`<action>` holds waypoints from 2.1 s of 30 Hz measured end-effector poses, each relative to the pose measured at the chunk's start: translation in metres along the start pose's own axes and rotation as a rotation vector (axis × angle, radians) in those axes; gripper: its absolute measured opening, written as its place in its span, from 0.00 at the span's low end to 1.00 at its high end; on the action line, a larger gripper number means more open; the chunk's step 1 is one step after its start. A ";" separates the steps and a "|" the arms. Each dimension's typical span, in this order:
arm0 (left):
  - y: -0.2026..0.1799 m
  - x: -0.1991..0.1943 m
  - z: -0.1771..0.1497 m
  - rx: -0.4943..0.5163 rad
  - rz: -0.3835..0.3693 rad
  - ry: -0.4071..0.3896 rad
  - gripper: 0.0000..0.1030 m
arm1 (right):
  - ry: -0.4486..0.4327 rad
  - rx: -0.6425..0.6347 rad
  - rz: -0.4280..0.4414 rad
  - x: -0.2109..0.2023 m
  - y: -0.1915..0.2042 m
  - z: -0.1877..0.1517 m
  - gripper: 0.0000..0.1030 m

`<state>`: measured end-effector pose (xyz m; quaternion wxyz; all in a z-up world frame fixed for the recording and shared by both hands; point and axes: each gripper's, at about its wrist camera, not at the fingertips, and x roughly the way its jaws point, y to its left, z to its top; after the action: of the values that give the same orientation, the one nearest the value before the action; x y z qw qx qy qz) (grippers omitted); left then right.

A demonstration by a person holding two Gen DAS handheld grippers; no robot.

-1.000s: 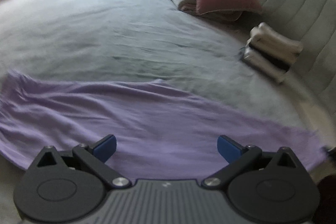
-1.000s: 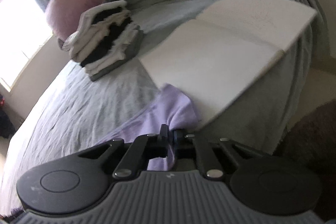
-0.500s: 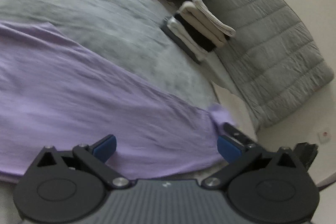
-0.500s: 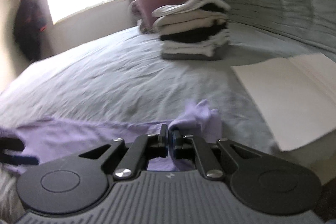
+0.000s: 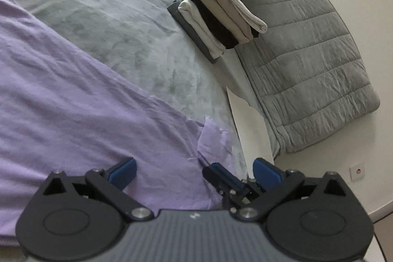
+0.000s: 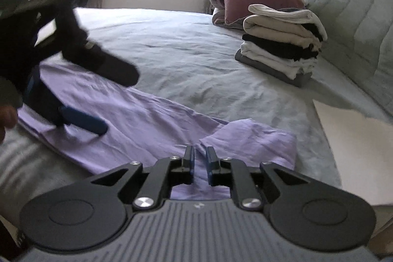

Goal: Fold clothes

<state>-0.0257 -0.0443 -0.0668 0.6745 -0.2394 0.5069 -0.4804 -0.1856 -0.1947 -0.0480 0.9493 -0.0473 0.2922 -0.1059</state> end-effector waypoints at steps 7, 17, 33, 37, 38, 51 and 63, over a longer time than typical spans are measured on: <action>-0.001 0.012 0.006 -0.042 -0.041 0.020 0.98 | -0.007 -0.076 0.022 0.008 0.001 -0.001 0.43; -0.008 0.040 0.008 -0.094 -0.122 0.074 0.97 | 0.000 0.021 0.012 0.020 -0.026 -0.003 0.02; -0.009 0.082 0.000 -0.203 -0.056 0.027 0.28 | -0.093 0.097 0.188 -0.024 -0.035 0.007 0.02; -0.014 0.071 -0.001 -0.160 0.097 -0.061 0.01 | -0.085 0.095 0.211 -0.022 -0.023 0.007 0.02; -0.017 0.066 -0.001 -0.133 0.134 -0.084 0.01 | -0.083 0.099 0.218 -0.021 -0.020 0.008 0.02; -0.019 -0.004 0.005 0.002 0.268 -0.251 0.01 | -0.099 0.074 0.323 -0.010 0.033 0.028 0.02; 0.014 -0.078 0.003 0.001 0.398 -0.358 0.01 | -0.070 0.116 0.492 0.019 0.088 0.053 0.02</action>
<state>-0.0189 0.0311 -0.0419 0.8346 -0.2161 0.4165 -0.2886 -0.1250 -0.1116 -0.0282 0.9572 0.0761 0.2554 0.1132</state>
